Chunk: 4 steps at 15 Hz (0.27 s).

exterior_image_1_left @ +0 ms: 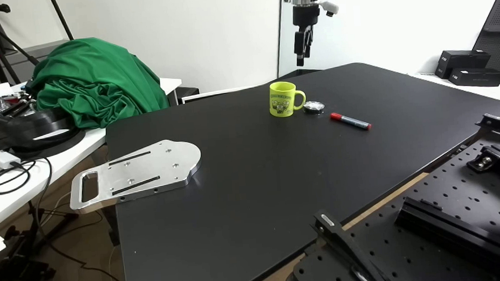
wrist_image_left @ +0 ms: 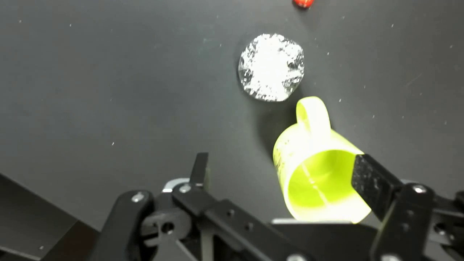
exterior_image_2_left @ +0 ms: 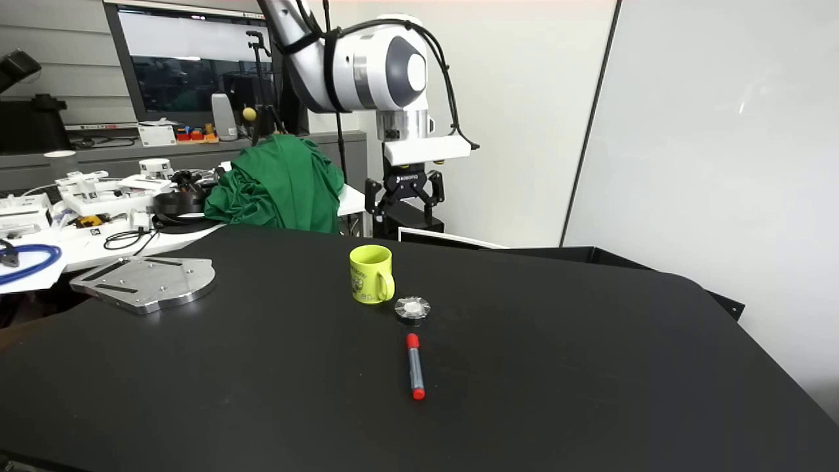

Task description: Remove the marker from the mug cup

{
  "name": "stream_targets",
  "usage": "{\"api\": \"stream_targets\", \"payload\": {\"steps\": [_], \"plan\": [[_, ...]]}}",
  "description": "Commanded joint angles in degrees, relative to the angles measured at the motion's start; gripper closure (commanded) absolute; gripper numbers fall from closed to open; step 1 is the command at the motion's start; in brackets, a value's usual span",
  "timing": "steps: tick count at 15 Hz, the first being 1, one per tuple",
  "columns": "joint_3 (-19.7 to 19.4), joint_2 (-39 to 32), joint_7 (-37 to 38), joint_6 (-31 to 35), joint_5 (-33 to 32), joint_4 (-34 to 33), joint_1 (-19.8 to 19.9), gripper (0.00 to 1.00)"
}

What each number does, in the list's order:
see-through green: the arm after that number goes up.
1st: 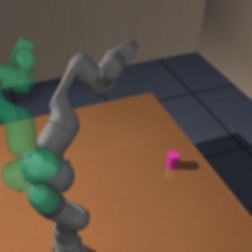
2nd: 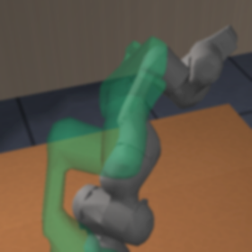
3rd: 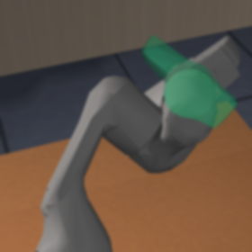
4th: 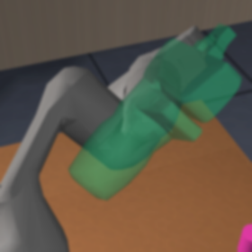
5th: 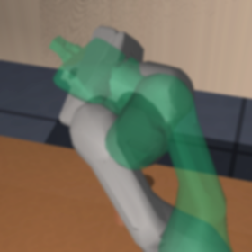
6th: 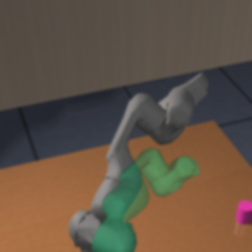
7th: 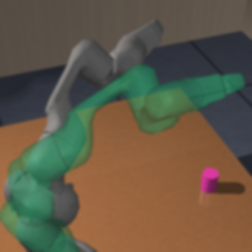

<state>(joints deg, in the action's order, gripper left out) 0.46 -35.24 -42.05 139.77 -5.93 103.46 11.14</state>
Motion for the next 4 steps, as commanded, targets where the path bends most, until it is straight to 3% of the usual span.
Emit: {"api": "stream_targets", "payload": {"steps": [1,2,4], "plan": [[2.79,8.07,0.49,11.31,5.03,11.13,2.83,0.00],[1.28,3.20,0.27,6.68,2.32,4.52,1.18,0.00],[1.91,5.57,0.24,9.53,3.50,7.75,1.88,0.00]]}}
